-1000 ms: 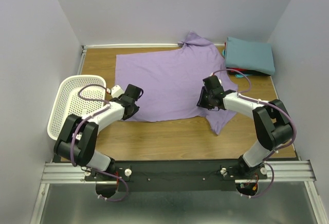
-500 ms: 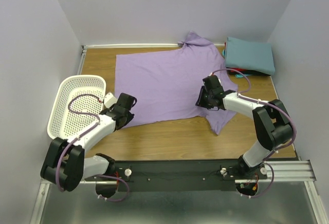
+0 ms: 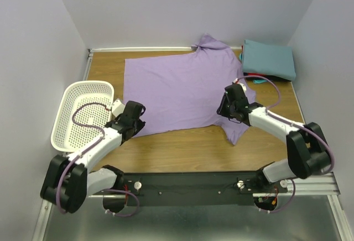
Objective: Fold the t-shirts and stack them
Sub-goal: Flatten the tshirt out
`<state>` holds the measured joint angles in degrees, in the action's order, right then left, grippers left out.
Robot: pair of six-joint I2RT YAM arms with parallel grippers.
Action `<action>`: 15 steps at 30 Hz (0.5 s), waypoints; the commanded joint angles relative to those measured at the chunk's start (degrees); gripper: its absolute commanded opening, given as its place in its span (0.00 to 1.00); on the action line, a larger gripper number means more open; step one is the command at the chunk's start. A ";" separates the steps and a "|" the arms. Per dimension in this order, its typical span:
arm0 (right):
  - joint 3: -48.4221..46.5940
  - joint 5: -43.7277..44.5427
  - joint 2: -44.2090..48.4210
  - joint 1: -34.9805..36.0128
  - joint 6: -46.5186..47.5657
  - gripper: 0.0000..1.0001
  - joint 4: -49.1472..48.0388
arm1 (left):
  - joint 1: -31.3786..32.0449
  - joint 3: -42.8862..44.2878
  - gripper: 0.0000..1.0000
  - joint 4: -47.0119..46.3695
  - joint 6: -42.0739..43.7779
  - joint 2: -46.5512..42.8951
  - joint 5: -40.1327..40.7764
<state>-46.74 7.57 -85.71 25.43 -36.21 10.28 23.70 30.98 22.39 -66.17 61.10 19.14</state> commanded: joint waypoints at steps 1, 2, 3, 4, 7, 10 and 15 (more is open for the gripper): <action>3.58 8.59 7.21 -0.64 -2.20 0.39 3.51 | 0.11 2.85 0.27 -5.16 2.62 7.26 -1.38; 5.07 9.90 9.49 -1.25 -2.55 0.39 4.73 | 0.11 2.86 0.27 -6.38 3.24 9.89 -1.64; 5.69 10.35 10.82 -1.70 -2.81 0.41 5.44 | 0.03 2.94 0.27 -7.09 3.42 10.78 -1.73; 7.00 10.62 11.79 -3.01 -3.17 0.41 6.06 | -0.15 2.77 0.27 -7.71 3.50 11.75 -1.82; 8.94 10.36 15.57 -5.30 -3.61 0.44 7.73 | -1.20 1.81 0.27 -8.59 3.77 14.30 -1.47; 10.53 8.78 17.51 -8.37 -3.61 0.44 8.52 | -4.36 -0.65 0.27 -11.30 5.17 15.62 -2.96; 11.23 7.55 18.30 -9.52 -5.10 0.45 9.58 | -11.91 -1.63 0.26 -12.20 8.95 15.63 -5.34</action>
<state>-36.49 14.55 -68.58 16.58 -39.24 17.37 15.99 31.24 9.80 -61.23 75.79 14.39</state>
